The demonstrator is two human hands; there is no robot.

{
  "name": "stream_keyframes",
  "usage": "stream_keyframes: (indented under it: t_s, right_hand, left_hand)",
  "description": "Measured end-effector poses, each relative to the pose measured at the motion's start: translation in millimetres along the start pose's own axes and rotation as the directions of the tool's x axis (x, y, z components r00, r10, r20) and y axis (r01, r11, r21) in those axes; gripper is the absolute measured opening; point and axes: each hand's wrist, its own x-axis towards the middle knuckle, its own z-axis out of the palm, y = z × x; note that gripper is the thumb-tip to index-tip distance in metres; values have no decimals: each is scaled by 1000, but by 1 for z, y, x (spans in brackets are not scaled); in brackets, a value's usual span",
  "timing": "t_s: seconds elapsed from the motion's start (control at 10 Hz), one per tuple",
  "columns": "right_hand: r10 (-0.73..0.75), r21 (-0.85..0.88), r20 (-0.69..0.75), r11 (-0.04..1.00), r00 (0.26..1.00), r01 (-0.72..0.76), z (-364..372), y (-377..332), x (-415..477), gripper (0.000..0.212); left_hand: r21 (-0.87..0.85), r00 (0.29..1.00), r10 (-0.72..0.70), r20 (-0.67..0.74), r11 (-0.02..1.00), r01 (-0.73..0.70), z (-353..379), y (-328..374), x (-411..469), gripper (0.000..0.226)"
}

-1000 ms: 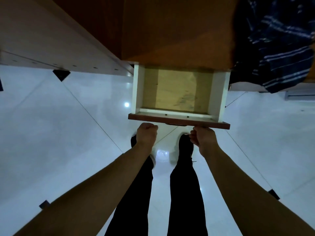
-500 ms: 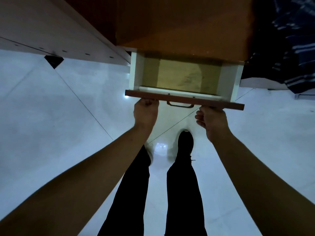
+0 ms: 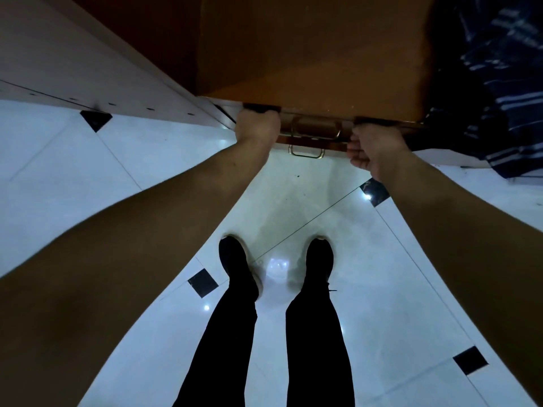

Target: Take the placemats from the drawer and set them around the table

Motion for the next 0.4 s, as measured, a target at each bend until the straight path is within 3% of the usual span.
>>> stream_keyframes:
  t_s: [0.2, 0.3, 0.4]
  right_hand:
    - [-114, -158, 30, 980, 993, 118, -12, 11, -12, 12]
    - [-259, -399, 47, 881, 965, 256, -22, 16, -33, 18]
    - [-402, -722, 99, 601, 910, 344, -35, 21, -75, 24]
  left_hand:
    - [170, 995, 73, 70, 982, -84, -16, -3, -9, 11]
    - [286, 974, 166, 155, 936, -205, -31, 0, -28, 14]
    - [499, 924, 282, 257, 781, -377, -57, 8, -71, 12]
